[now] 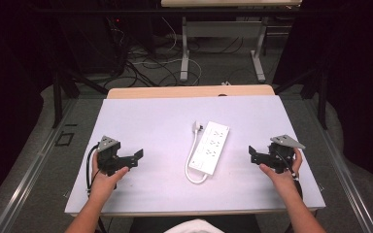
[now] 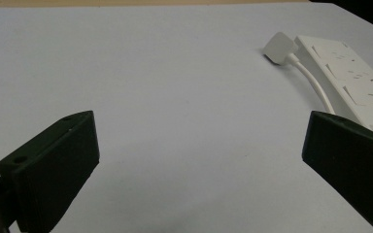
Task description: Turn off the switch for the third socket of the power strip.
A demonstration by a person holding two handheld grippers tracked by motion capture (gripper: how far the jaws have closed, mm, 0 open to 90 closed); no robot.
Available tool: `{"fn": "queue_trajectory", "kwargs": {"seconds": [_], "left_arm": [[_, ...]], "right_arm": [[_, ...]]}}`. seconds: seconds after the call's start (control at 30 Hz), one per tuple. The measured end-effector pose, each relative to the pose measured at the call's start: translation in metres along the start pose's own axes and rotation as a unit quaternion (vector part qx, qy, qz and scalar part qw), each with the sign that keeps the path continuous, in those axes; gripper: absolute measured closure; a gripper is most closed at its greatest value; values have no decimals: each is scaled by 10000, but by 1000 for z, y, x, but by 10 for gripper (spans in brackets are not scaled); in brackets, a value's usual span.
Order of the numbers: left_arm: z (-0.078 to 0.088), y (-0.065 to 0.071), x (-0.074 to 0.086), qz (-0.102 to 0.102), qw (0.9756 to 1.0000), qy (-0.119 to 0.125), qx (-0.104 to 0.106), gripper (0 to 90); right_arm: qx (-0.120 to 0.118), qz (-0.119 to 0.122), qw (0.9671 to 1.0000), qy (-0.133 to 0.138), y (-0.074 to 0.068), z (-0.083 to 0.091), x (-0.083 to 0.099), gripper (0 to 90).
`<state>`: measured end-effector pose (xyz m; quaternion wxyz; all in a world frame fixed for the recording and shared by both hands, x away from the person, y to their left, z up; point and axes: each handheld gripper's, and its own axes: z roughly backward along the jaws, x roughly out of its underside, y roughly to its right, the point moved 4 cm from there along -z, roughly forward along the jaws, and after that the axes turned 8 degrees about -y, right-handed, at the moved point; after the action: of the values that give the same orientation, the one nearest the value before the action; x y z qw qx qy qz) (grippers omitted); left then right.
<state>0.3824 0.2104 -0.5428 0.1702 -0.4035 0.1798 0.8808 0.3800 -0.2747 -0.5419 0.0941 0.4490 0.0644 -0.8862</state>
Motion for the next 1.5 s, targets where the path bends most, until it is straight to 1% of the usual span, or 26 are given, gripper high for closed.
{"fn": "queue_trajectory", "kwargs": {"seconds": [0.03, 0.13, 0.17, 0.23, 0.27, 0.3, 0.33, 0.4, 0.47, 0.53, 0.6, 0.7, 0.77, 0.8, 0.87, 0.9, 0.93, 1.0, 1.07, 1.1, 1.17, 1.27, 1.3, 1.33, 1.37, 1.5], "left_arm": [[0, 0, -1, -37, 10000, 20, -13, 0], [1, 2, 0, -37, 10000, 53, 5, 0], [1, 2, 1, -41, 10000, 40, 10, 0], [1, 2, 2, -43, 10000, 29, 26, 0], [2, 2, 3, -43, 10000, 28, 18, 0], [2, 2, 3, -32, 10000, 24, 19, 0], [3, 2, 3, -31, 10000, 18, 11, 0], [5, 2, 4, -14, 10000, 20, 33, 0], [5, 2, 5, -71, 10000, 31, 3, 0], [6, 3, 6, -141, 9999, 35, -48, 0], [7, 4, 7, -156, 9999, 41, -44, 0], [8, 5, 10, -207, 9998, -43, -53, 1], [9, 6, 11, -216, 9997, -62, -69, 1], [9, 7, 11, -241, 9997, -42, -88, 1], [9, 6, 11, -266, 9996, -63, -100, 1], [8, 6, 11, -250, 9996, -28, -100, 1], [8, 6, 12, -215, 9997, -50, -70, 1], [7, 4, 12, -224, 9997, -50, -97, 1], [6, 2, 13, -207, 9997, -55, -115, 1], [6, 2, 13, -198, 9997, -56, -122, 1], [7, 1, 13, -146, 9998, -3, -126, 1], [8, -1, 13, -141, 9998, 31, -159, 1], [8, -1, 13, -140, 9997, 33, -172, 1], [8, -1, 13, -131, 9997, 50, -182, 1], [8, -1, 13, -123, 9998, 49, -176, 1], [9, 0, 13, -105, 9998, 55, -150, 1]], "right_arm": [[9, 1, 10000, -36, -1, 0, 0, 0], [-1, 109, 9999, -41, -2, -1, 0, 0], [-7, 70, 10000, -44, -3, -1, 0, 0], [-38, 114, 9999, -2, -5, -2, -2, 0], [-18, 163, 9999, 9, -6, -3, -3, 0], [-66, 185, 9998, 13, -8, -4, -4, 0], [-59, 196, 9998, 0, -10, -4, -4, 0], [-114, 296, 9995, -2, -13, -6, -4, 0], [-136, 312, 9994, -47, -15, -7, -5, 4], [-167, 352, 9992, -26, -18, -7, -6, 11], [-208, 411, 9989, -11, -20, -8, -8, 25], [-298, 404, 9987, -45, -23, -8, -10, 52], [-334, 433, 9985, -50, -25, -8, -12, 74], [-378, 395, 9985, -53, -27, -9, -13, 75], [-420, 487, 9979, -68, -28, -10, -15, 84], [-451, 464, 9978, -106, -30, -10, -16, 101], [-448, 529, 9975, -133, -31, -11, -17, 121], [-516, 555, 9970, -173, -34, -13, -18, 153], [-506, 643, 9964, -220, -34, -15, -19, 155], [-559, 613, 9962, -282, -36, -15, -20, 156], [-566, 676, 9957, -285, -36, -17, -22, 162], [-652, 771, 9944, -316, -38, -17, -25, 174], [-679, 722, 9945, -346, -40, -17, -26, 180], [-712, 758, 9940, -345, -40, -17, -27, 187], [-745, 736, 9938, -358, -41, -17, -28, 193], [-809, 849, 9925, -351, -45, -17, -34, 218]]}}
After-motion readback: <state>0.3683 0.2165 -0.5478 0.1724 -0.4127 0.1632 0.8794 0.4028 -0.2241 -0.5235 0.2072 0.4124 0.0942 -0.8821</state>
